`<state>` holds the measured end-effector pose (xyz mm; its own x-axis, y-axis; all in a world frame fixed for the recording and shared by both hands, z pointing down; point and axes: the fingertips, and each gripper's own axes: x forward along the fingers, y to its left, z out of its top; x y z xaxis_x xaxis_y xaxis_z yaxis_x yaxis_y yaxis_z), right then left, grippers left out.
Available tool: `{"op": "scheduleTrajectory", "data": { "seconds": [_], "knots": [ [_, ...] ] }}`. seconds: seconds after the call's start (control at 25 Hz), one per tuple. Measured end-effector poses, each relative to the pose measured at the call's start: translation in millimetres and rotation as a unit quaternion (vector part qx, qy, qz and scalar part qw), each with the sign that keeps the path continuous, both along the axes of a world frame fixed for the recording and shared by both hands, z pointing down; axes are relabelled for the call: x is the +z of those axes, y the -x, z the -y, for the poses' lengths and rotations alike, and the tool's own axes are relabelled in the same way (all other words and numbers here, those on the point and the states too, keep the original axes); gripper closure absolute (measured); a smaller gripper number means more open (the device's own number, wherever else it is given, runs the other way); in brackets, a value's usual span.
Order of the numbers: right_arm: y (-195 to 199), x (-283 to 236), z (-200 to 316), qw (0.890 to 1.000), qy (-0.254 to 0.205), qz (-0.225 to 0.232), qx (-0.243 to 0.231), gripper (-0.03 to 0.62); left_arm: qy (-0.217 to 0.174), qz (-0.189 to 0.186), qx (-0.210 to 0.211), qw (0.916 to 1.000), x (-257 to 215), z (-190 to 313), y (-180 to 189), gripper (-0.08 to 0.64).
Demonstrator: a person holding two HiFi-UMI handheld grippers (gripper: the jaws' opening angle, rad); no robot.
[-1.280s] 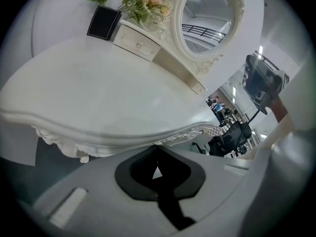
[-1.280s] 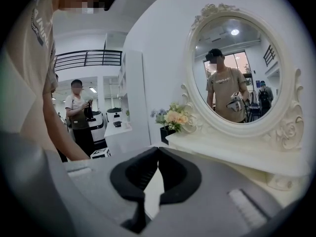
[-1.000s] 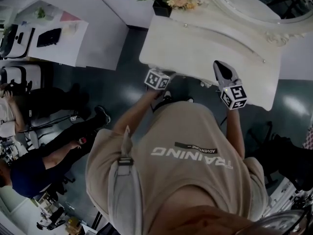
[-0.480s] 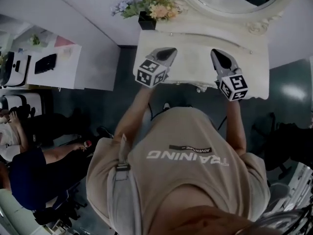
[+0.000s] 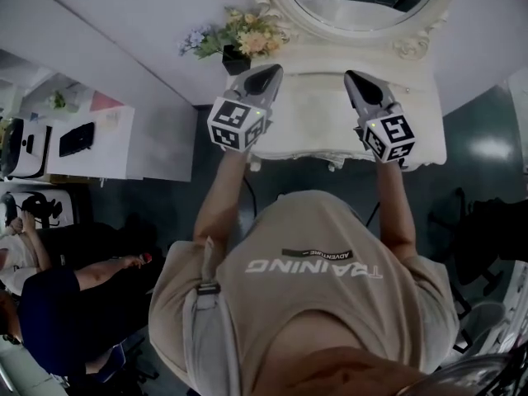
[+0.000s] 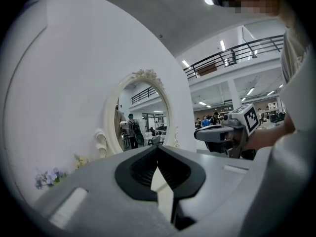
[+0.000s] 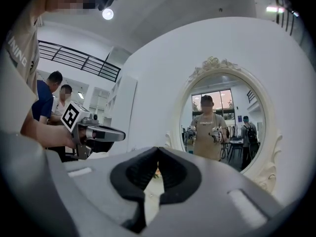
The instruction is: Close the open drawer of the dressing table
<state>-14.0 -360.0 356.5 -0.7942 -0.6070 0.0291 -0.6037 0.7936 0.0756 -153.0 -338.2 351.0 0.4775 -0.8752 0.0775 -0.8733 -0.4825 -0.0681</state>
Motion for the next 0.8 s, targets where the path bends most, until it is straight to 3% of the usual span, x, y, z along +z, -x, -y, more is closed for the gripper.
{"op": "scheduleTrajectory", "data": {
  "seconds": [0.4, 0.68, 0.8],
  "knots": [
    [-3.8, -11.9, 0.9, 1.000, -0.004, 0.008, 0.017, 0.588, -0.042, 0.005, 0.006, 0.9991, -23.0, 1.9, -8.9, 0.563],
    [-14.4, -24.2, 5.1, 0.999, -0.023, 0.002, 0.024, 0.588, -0.077, 0.019, -0.018, 0.9967, -31.9, 2.9, -11.6, 0.563],
    [-17.9, -25.6, 8.4, 0.999, -0.025, -0.006, 0.028, 0.588, -0.076, 0.019, -0.016, 0.9968, -30.5, 5.0, -14.0, 0.563]
  ]
}}
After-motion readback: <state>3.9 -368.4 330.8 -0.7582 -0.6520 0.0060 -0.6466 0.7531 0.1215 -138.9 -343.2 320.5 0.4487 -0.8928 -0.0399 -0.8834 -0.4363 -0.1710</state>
